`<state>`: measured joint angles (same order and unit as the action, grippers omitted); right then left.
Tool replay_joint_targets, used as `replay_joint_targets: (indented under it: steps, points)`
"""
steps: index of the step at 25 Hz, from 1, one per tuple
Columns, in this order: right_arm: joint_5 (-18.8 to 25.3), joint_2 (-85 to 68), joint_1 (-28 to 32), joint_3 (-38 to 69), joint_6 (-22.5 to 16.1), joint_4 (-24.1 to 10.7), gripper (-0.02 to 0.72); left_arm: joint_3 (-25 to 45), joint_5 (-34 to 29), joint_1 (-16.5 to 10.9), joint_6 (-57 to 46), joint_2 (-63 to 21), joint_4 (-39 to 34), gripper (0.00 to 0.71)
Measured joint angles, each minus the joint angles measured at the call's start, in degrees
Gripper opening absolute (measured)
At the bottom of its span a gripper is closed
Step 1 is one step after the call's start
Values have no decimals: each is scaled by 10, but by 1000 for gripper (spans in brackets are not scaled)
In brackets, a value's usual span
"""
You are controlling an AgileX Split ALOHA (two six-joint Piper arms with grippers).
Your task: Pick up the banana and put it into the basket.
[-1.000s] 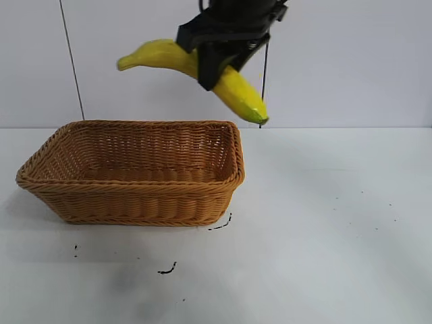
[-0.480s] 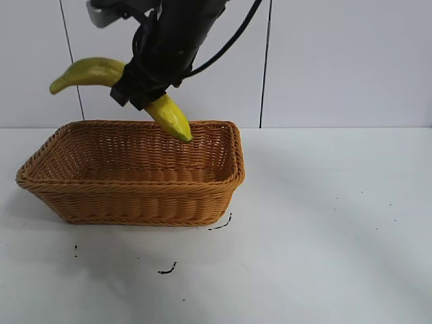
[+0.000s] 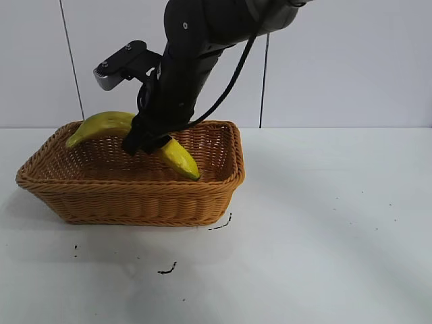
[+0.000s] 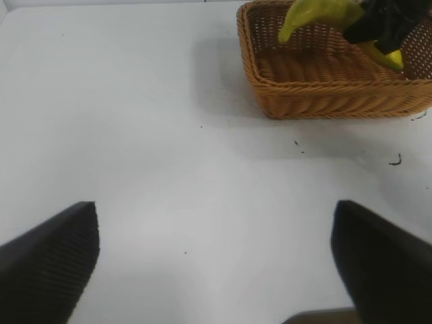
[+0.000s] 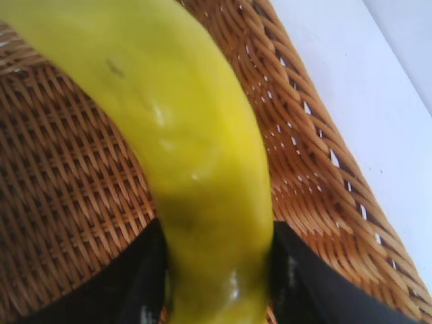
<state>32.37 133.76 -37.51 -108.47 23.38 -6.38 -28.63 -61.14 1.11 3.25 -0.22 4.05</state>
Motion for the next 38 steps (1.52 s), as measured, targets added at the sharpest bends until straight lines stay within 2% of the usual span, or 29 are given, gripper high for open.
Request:
replay_joint_targets:
  steps: [3,5,7,10,12,15,20,25,28,38]
  points:
    - [-5,-9,0,0,0,-2,552,0,0,0,0,0,0,693]
    - [-14,-19,0,0,0,-4,635,0,0,0,0,0,0,693]
    - [-19,-31,0,-2,-1,-4,666,0,0,0,0,0,0,693]
    - [-12,-50,0,-2,-28,-4,680,0,0,0,0,0,0,693]
    - [16,-63,0,-7,-72,-4,680,0,0,0,0,0,0,693]
    - [89,-72,2,-32,-128,-2,680,0,0,0,0,0,0,693]
    - [227,-72,27,-102,-197,12,680,0,1,0,0,0,0,693]
    - [311,-72,80,-152,-245,57,680,0,0,0,0,0,0,693]
    - [329,-72,119,-154,-256,64,671,0,0,0,0,0,0,693]
    - [345,-72,288,-154,-247,64,666,0,0,0,0,0,0,693]
